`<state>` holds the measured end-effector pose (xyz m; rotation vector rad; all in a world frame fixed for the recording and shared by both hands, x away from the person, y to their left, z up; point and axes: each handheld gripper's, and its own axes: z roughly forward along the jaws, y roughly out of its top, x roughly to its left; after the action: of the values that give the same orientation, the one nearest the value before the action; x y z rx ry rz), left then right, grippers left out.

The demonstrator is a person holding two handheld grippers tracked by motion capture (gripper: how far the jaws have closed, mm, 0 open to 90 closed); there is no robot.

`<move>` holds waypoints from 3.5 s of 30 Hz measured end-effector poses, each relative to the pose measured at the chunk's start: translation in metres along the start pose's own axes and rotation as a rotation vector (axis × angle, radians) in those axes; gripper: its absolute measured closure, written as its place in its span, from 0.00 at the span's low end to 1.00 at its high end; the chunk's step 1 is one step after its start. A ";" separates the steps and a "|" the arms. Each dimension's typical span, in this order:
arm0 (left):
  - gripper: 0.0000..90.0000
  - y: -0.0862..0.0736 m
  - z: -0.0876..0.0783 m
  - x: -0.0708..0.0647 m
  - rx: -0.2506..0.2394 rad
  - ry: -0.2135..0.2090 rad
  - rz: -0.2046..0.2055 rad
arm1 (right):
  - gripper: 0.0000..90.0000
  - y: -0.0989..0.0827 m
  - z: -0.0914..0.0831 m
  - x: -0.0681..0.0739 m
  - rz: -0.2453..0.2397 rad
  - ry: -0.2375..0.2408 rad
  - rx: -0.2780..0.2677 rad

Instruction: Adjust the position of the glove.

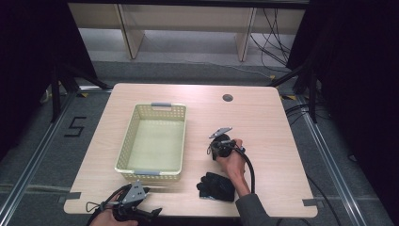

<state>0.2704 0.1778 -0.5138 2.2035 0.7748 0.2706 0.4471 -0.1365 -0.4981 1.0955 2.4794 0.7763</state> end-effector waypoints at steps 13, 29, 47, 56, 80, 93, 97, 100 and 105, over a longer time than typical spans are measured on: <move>0.20 0.000 -0.001 0.001 0.008 0.008 0.021 | 1.00 -0.024 -0.021 0.008 -0.036 0.073 0.017; 0.20 0.001 -0.001 0.001 0.007 0.012 0.009 | 1.00 -0.066 -0.052 -0.012 0.036 0.111 0.042; 0.20 0.001 -0.001 0.000 -0.004 0.003 0.003 | 1.00 -0.074 -0.059 -0.046 0.100 0.048 0.062; 0.20 0.001 -0.002 0.000 -0.005 0.001 -0.002 | 0.77 -0.059 -0.072 -0.046 0.062 0.007 -0.057; 0.20 0.001 -0.002 0.001 0.010 -0.002 0.005 | 0.96 -0.052 -0.036 -0.052 0.106 0.059 -0.019; 0.20 0.002 -0.003 0.000 -0.009 -0.009 -0.001 | 0.99 -0.045 -0.061 -0.057 0.058 0.052 -0.118; 0.20 0.001 -0.003 0.000 0.003 -0.009 0.003 | 0.99 -0.040 -0.083 -0.054 0.029 0.073 -0.126; 0.20 0.002 -0.003 0.000 -0.007 -0.009 0.002 | 0.99 -0.037 -0.100 -0.053 0.000 0.102 -0.185; 0.20 0.003 -0.004 0.001 -0.013 -0.013 0.019 | 0.99 -0.036 -0.122 -0.043 -0.006 0.176 -0.236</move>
<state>0.2711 0.1795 -0.5089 2.1991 0.7440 0.2698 0.3953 -0.2313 -0.4189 0.9715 2.4487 1.1750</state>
